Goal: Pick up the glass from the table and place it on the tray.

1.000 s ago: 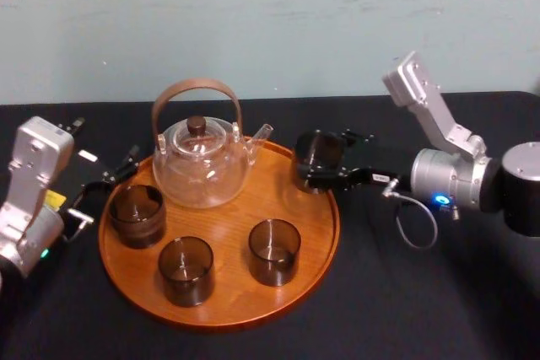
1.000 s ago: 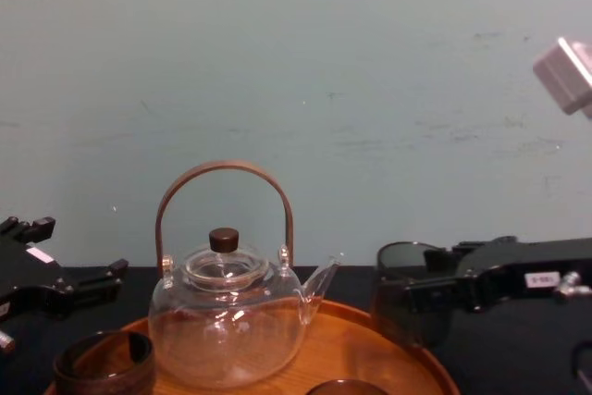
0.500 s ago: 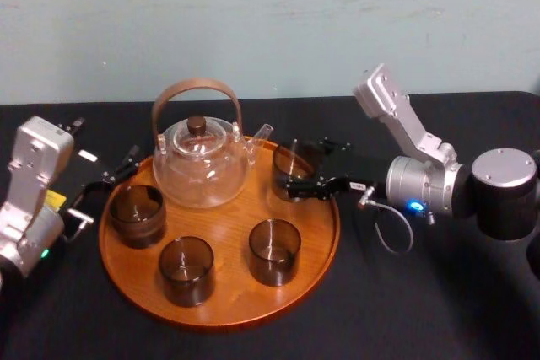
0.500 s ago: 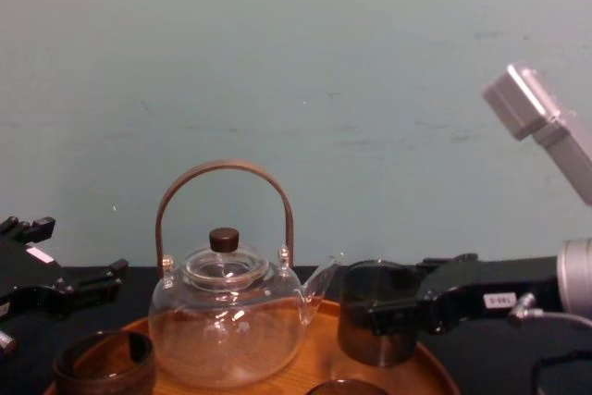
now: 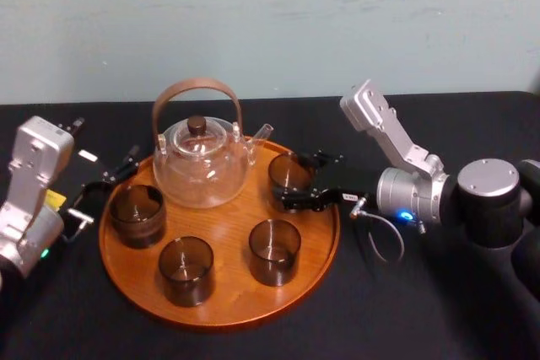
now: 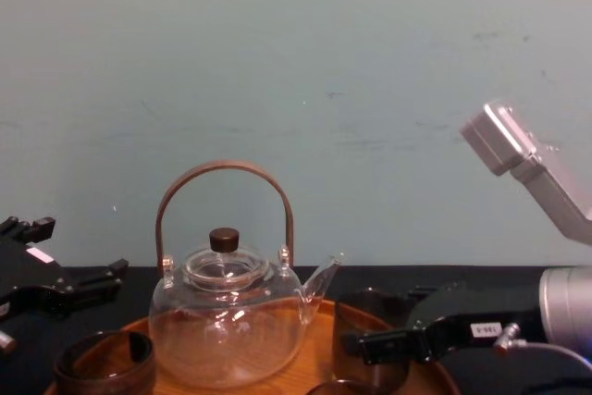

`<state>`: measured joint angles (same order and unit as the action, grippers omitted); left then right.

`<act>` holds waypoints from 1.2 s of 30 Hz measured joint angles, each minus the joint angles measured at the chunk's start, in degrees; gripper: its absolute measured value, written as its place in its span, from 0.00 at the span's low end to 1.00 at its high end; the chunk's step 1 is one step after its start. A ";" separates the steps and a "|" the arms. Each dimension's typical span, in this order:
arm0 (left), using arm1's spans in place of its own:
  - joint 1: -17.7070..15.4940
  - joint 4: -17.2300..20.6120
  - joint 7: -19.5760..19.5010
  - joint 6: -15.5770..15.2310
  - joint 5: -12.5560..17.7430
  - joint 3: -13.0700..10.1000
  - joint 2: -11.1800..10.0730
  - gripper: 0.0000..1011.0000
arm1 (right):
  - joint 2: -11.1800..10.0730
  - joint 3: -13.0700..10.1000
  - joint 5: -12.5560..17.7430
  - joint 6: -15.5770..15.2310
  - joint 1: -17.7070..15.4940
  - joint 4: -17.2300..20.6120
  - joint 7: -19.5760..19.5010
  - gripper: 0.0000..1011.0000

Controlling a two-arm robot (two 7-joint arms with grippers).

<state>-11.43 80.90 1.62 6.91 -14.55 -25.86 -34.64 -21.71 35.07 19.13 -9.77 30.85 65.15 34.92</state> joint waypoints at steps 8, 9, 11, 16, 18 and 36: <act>0.00 0.00 0.00 0.00 0.00 0.00 0.00 0.99 | 0.90 -0.12 -0.40 0.53 0.35 -1.96 0.29 0.89; 0.00 0.00 0.00 0.00 0.00 0.00 0.00 0.99 | 0.99 -0.19 -0.45 0.61 0.37 -2.22 0.36 0.89; 0.00 0.00 0.00 0.00 0.00 0.00 0.00 0.99 | 1.07 -0.25 -0.50 0.67 0.37 -2.42 0.44 0.89; 0.00 0.00 0.00 0.00 0.00 0.00 0.00 0.99 | 1.30 -0.42 -0.72 0.70 0.37 -2.82 0.54 0.89; 0.00 0.00 0.00 0.00 0.00 0.00 0.00 0.99 | 1.37 -0.43 -0.84 0.70 0.37 -2.88 0.50 0.89; 0.00 0.00 0.00 0.00 0.00 0.00 0.00 0.99 | 1.41 -0.44 -1.31 0.67 0.23 -2.76 0.00 0.99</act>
<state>-11.43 80.90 1.62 6.91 -14.55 -25.86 -34.65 -20.30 34.63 17.81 -9.10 31.08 62.39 34.92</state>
